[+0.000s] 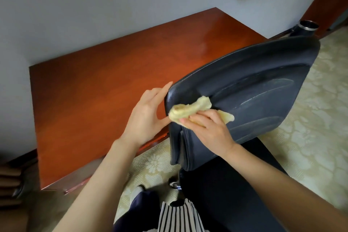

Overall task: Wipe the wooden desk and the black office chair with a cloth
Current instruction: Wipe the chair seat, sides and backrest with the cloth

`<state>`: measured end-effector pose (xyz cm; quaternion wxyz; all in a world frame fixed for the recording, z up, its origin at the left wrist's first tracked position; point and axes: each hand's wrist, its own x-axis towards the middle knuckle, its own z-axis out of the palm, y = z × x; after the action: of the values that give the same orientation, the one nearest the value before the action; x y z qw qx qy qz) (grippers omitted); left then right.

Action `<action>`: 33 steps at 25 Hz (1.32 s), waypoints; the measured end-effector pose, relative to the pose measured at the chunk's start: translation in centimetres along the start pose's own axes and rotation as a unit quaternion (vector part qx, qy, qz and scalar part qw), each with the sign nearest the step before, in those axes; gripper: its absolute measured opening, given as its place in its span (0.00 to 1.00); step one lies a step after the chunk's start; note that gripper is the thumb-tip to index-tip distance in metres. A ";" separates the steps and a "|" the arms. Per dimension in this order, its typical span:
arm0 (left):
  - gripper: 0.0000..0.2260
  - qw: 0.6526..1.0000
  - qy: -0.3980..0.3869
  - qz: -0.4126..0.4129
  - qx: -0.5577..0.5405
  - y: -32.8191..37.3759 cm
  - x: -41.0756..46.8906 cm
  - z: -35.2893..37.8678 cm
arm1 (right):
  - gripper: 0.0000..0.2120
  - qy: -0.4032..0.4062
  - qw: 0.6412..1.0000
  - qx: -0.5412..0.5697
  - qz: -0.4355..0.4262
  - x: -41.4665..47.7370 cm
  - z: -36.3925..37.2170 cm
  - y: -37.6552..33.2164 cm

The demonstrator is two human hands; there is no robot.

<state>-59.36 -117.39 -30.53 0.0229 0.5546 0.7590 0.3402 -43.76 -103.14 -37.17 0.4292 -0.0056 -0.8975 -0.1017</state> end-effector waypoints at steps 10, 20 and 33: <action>0.43 0.981 -0.101 0.069 0.149 -0.6 0.7 -3.1 | 0.22 0.035 0.998 0.049 0.032 3.9 -0.5 1.5; 0.19 0.964 0.010 0.137 0.228 1.0 2.2 -3.8 | 0.17 -0.010 0.996 0.034 0.080 0.2 -0.6 -2.3; 0.26 0.843 -0.197 0.338 0.370 10.0 17.6 4.9 | 0.17 0.170 0.699 0.030 0.694 -1.5 -3.2 14.2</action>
<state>-55.84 -98.39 -22.81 -0.1517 0.7993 0.5736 -0.0954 -39.01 -89.69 -33.85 0.5237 -0.5961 -0.5538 0.2526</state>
